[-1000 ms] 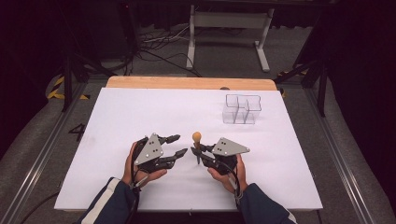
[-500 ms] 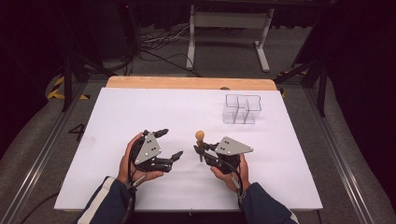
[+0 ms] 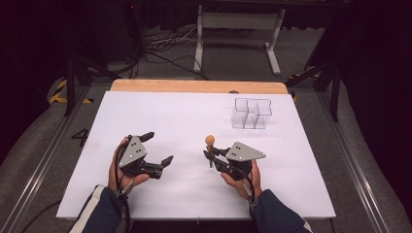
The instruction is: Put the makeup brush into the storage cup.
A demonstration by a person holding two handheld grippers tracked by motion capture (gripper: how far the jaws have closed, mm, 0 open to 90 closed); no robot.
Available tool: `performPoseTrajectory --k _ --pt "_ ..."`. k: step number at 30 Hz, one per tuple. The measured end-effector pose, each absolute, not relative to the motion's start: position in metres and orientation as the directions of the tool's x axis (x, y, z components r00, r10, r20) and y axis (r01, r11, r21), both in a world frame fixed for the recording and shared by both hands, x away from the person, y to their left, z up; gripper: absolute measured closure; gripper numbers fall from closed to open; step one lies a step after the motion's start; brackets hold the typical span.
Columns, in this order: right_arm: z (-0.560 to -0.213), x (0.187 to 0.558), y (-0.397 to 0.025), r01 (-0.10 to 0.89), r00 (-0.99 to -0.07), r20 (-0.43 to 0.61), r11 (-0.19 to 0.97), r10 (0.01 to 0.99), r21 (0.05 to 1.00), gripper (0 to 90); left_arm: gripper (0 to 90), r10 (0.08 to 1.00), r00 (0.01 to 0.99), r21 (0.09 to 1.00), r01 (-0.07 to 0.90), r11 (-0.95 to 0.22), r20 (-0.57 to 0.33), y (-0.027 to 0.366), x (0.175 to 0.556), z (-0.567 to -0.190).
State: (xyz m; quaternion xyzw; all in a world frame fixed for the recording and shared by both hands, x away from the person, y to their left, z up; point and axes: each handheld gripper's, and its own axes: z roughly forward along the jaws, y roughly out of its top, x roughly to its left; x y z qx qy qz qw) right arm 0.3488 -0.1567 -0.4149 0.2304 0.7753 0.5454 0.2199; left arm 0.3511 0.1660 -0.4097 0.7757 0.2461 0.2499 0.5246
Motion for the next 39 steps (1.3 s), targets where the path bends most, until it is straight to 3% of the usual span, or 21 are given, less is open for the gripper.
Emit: performPoseTrajectory --k 20,39 --pt "-0.408 0.353 -0.173 0.116 -0.759 -0.113 0.303 0.641 0.946 78.4 3.9 0.698 0.711 0.931 0.189 -0.313 0.09 0.212 0.337 -0.425" --pt "-0.392 0.361 -0.2 0.116 -0.702 -0.115 0.272 0.703 0.955 78.4 3.0 0.692 0.717 0.929 0.196 -0.313 0.082 0.211 0.333 -0.43"
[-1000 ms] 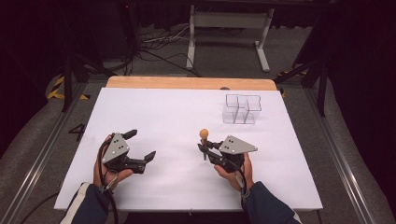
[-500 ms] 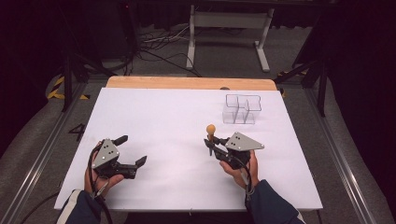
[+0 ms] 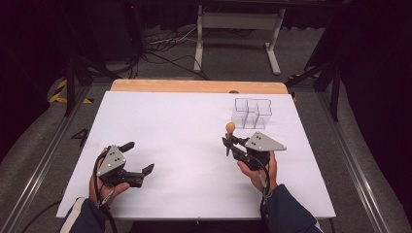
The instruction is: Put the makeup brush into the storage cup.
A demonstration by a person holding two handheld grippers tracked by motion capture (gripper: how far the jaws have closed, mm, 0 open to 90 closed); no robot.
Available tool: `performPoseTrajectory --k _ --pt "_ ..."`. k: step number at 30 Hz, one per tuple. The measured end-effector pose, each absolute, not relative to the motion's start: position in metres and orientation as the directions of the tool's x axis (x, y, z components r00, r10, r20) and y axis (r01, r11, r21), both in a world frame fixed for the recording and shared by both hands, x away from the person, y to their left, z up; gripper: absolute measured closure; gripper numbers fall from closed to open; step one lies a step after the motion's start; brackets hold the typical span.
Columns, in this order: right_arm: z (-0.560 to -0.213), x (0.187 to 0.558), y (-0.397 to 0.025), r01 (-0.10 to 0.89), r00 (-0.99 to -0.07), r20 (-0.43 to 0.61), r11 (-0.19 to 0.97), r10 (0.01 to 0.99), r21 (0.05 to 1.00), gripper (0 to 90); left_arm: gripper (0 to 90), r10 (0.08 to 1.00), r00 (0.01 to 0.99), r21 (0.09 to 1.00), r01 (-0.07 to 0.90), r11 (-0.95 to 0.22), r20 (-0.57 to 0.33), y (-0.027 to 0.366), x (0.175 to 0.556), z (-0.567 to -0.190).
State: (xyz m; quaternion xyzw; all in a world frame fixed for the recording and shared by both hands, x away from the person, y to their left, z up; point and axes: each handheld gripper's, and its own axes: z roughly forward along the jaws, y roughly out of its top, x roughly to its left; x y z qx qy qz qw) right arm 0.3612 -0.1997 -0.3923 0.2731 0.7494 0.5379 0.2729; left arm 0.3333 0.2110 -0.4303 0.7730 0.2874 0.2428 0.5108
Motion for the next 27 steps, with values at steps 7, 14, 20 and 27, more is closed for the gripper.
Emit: performPoseTrajectory --k 7,14,20,27 --pt "-0.386 0.364 -0.211 0.116 -0.674 -0.115 0.258 0.73 0.959 78.4 2.2 0.706 0.703 0.946 0.164 -0.281 0.088 0.214 0.33 -0.428" --pt "-0.381 0.369 -0.225 0.115 -0.644 -0.115 0.244 0.757 0.963 78.4 1.3 0.702 0.708 0.95 0.162 -0.266 0.077 0.213 0.33 -0.428" --pt "-0.375 0.372 -0.234 0.114 -0.618 -0.115 0.233 0.778 0.966 78.4 1.1 0.704 0.707 0.952 0.16 -0.261 0.074 0.213 0.33 -0.428" --pt "-0.367 0.375 -0.246 0.113 -0.59 -0.11 0.217 0.8 0.97 78.4 1.1 0.705 0.705 0.951 0.161 -0.263 0.076 0.213 0.33 -0.429"
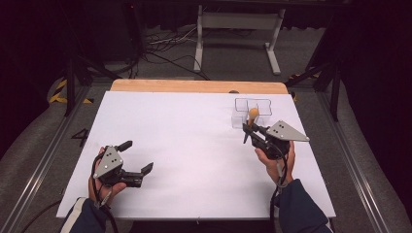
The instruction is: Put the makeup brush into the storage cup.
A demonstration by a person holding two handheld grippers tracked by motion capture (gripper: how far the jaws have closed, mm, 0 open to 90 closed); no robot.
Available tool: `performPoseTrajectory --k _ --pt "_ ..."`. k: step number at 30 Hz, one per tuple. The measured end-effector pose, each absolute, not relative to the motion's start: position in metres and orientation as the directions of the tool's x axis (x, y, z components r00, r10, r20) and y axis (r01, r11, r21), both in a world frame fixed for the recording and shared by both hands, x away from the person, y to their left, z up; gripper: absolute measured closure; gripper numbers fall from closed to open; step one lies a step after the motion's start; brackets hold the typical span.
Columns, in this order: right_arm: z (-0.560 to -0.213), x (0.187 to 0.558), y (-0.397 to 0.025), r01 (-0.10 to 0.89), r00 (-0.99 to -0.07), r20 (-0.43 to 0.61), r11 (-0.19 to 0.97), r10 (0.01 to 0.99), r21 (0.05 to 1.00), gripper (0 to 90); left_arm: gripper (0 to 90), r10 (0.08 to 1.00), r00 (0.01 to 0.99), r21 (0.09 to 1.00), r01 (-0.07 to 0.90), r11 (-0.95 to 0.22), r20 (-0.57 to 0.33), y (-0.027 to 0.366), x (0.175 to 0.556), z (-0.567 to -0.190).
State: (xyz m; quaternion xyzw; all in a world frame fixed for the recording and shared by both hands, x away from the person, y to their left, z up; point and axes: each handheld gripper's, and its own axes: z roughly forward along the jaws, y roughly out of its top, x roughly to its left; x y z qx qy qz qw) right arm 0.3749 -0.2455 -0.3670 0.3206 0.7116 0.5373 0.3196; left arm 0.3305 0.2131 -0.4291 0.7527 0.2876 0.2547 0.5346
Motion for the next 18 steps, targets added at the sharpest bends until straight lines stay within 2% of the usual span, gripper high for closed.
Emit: performPoseTrajectory --k 18 --pt "-0.345 0.388 -0.275 0.112 -0.498 -0.123 0.204 0.859 0.972 78.4 1.4 0.699 0.712 0.949 0.17 -0.265 0.068 0.211 0.331 -0.431"
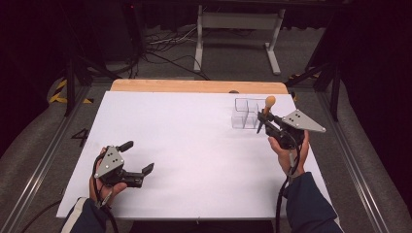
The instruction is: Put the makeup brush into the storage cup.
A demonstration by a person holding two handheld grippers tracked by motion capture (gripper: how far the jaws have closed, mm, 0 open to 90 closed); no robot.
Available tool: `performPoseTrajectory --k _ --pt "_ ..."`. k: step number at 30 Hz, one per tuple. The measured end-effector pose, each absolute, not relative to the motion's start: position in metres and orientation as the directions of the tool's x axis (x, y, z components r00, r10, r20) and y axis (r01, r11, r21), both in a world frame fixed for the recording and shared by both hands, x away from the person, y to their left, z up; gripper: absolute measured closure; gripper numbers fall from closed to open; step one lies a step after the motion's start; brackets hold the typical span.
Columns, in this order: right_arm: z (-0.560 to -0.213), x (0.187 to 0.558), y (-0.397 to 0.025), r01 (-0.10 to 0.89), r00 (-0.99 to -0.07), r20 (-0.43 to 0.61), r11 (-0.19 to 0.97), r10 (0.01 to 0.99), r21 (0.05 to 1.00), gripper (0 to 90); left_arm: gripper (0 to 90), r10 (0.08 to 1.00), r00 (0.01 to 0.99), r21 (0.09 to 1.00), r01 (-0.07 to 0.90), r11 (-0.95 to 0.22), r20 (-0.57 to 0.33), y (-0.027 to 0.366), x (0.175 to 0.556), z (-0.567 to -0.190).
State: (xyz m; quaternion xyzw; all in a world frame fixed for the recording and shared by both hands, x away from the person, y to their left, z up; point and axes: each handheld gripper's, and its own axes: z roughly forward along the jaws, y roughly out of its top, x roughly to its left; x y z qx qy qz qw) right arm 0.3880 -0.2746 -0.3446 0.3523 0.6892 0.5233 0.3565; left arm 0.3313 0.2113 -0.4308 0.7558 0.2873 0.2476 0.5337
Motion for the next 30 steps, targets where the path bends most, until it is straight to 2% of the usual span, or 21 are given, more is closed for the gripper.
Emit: performPoseTrajectory --k 12,30 --pt "-0.319 0.402 -0.291 0.087 -0.421 -0.166 0.222 0.892 0.971 78.4 1.3 0.697 0.713 0.95 0.165 -0.266 0.071 0.21 0.331 -0.431" --pt "-0.311 0.445 -0.287 0.136 -0.344 -0.164 0.222 0.925 0.966 78.4 1.5 0.693 0.716 0.948 0.156 -0.276 0.085 0.208 0.33 -0.43"
